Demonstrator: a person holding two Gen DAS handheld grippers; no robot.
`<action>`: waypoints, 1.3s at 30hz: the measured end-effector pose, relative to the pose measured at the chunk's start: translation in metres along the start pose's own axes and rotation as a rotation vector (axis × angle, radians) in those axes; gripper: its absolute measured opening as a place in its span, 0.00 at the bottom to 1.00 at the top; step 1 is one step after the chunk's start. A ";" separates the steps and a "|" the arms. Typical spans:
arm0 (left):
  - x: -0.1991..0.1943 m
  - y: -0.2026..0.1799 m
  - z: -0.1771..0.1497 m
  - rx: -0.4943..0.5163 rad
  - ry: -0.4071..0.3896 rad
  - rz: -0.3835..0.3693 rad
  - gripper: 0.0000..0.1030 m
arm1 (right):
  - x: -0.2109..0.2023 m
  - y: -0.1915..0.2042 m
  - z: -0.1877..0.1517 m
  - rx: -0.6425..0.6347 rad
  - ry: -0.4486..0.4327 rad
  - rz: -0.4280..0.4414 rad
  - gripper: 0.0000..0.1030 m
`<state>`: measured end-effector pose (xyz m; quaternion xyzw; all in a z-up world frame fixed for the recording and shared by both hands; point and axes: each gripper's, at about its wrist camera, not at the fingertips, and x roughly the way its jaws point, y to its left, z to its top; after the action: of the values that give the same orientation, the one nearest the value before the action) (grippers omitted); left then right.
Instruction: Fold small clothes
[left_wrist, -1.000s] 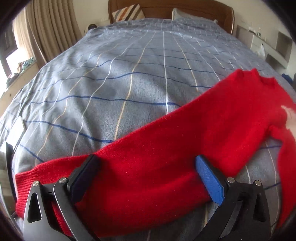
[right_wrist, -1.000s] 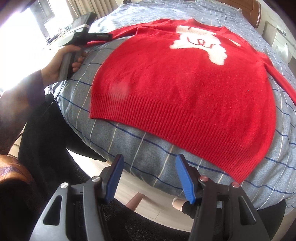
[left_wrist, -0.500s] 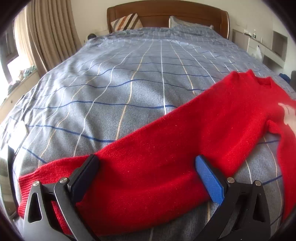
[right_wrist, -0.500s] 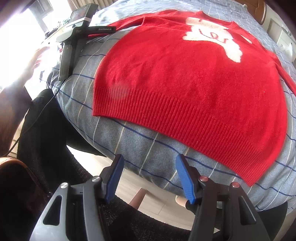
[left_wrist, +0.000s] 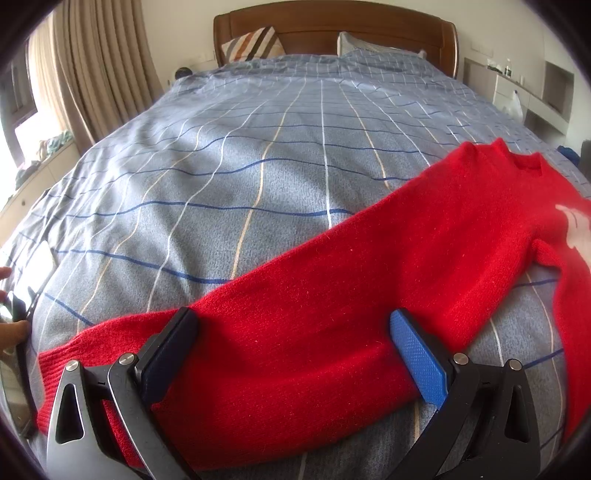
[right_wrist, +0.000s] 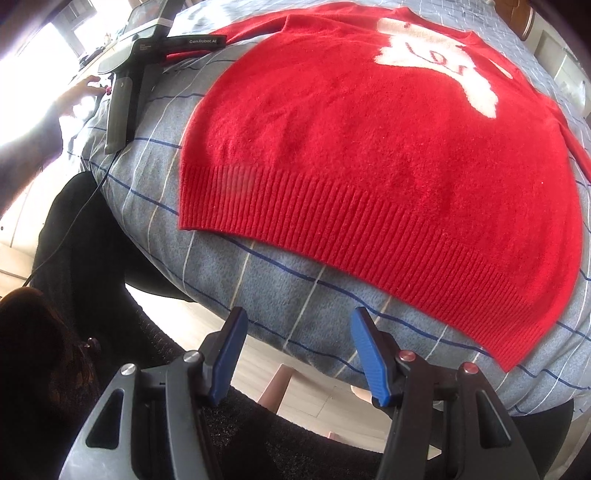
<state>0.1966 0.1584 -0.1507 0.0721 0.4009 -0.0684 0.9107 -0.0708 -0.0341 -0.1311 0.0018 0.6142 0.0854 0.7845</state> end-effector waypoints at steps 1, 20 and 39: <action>0.000 0.000 0.000 0.000 0.000 0.000 1.00 | 0.003 0.002 0.002 -0.001 0.007 0.002 0.56; 0.000 0.000 0.000 -0.001 0.000 0.000 1.00 | 0.031 0.010 0.022 -0.006 0.080 -0.005 0.56; 0.000 0.000 0.000 -0.001 0.000 -0.001 1.00 | 0.052 0.022 0.034 -0.025 0.104 0.001 0.57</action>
<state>0.1970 0.1588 -0.1509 0.0715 0.4009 -0.0684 0.9108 -0.0290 -0.0016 -0.1706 -0.0120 0.6529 0.0935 0.7515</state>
